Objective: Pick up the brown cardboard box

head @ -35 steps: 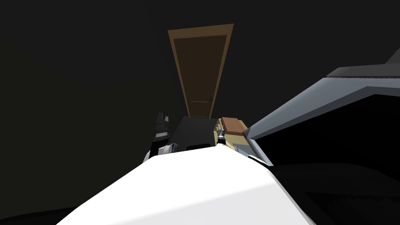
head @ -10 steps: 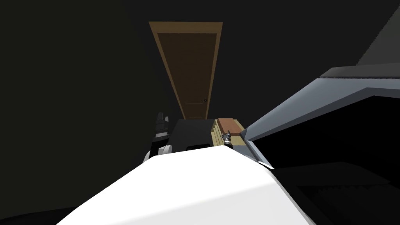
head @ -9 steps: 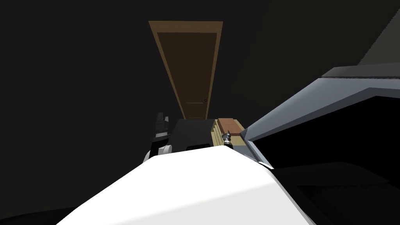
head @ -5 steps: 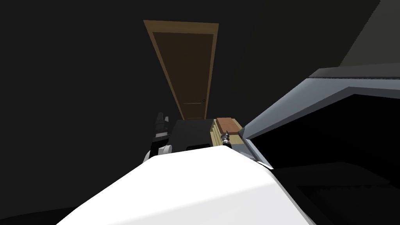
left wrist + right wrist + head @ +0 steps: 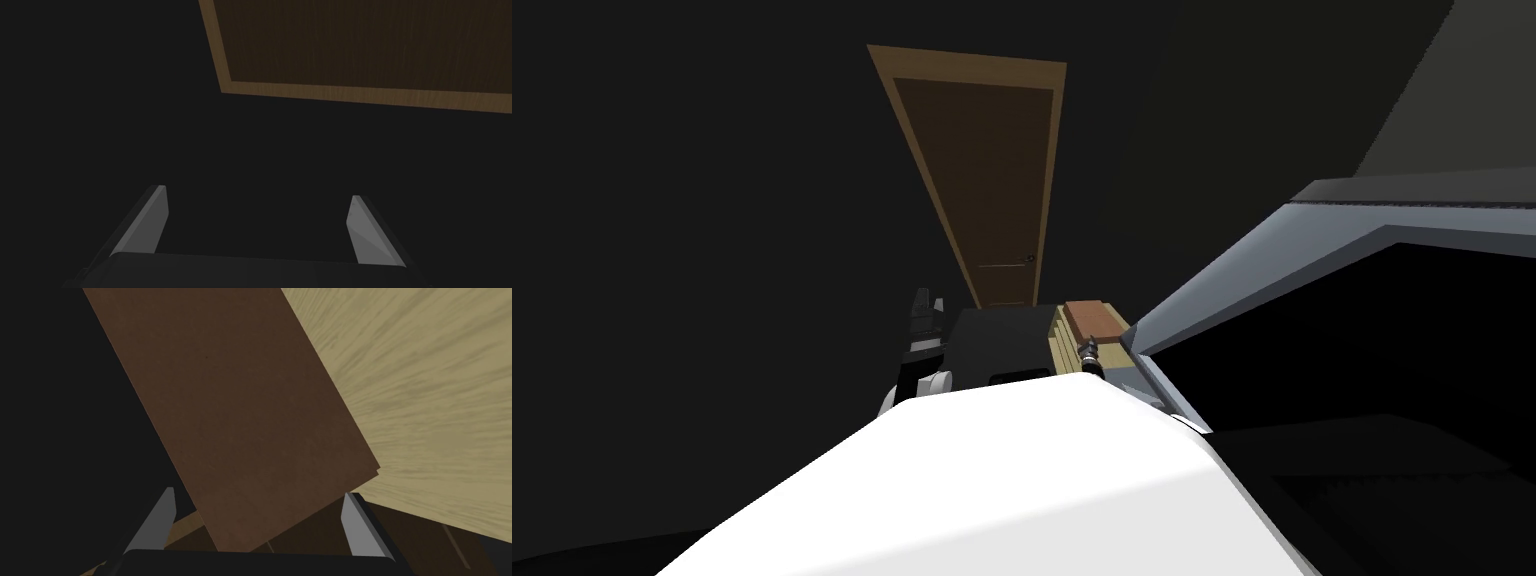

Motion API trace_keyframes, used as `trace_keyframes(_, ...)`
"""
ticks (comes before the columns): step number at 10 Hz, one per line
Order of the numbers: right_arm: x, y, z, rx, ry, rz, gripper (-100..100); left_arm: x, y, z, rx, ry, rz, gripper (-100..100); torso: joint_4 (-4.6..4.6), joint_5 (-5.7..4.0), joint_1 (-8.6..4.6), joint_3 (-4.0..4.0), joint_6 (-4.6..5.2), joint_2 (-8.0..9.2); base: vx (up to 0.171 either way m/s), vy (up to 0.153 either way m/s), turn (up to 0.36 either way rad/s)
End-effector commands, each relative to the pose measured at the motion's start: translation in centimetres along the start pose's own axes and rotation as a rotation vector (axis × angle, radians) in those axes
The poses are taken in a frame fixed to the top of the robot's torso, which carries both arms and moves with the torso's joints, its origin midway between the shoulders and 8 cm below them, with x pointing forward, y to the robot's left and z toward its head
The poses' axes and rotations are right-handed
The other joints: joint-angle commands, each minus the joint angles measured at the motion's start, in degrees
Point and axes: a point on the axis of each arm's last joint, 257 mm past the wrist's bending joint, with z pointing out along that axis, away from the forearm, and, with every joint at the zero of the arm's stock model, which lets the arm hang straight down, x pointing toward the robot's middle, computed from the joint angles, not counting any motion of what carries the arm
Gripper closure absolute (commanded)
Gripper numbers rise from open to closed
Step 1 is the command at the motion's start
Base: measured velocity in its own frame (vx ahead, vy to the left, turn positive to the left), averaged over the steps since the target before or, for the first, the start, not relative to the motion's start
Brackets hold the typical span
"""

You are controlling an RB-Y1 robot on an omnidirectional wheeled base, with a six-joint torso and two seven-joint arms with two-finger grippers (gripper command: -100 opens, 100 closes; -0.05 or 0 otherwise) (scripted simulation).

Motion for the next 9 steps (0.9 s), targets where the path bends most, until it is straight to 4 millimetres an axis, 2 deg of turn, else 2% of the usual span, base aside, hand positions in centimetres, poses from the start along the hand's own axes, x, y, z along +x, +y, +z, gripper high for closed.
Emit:
trace_keyframes(1, -0.1, 1.2, 0.0, -0.048, -0.005, -0.047, -100, 0.0, 0.0, 0.0, 0.000, 0.000, 0.000, 0, 0.00, 0.00, 0.00, 0.00, 0.00, 0.00, -0.002, -0.006, -0.003)
trace_keyframes(3, -0.2, 2.6, 0.0, -0.083, 0.043, 0.007, -100, 0.0, 0.0, 0.0, 0.000, 0.000, 0.000, 0, -0.11, -0.24, -0.08, -0.11, -0.11, -0.11, 0.035, -0.006, -0.132)
trace_keyframes(4, 0.1, 2.9, 0.2, -0.099, 0.064, 0.005, -100, 0.0, 0.0, 0.0, 0.000, 0.000, 0.000, 0, -0.27, -0.32, -0.17, -0.32, 0.03, -0.40, 0.090, 0.013, -0.378)
trace_keyframes(5, 0.7, 2.5, 0.7, -0.107, 0.075, -0.028, -100, 0.0, 0.0, 0.0, 0.000, 0.000, 0.000, 0, -0.37, -0.35, -0.27, -0.44, 0.10, -0.54, 0.040, 0.027, -0.102)
trace_keyframes(9, 0.1, 4.8, 0.5, -0.205, 0.043, -0.091, -100, 0.0, 0.0, 0.0, 0.000, 0.000, 0.000, 0, -0.62, -0.94, -0.94, -0.70, -0.17, -0.80, -0.002, -0.006, 0.011)
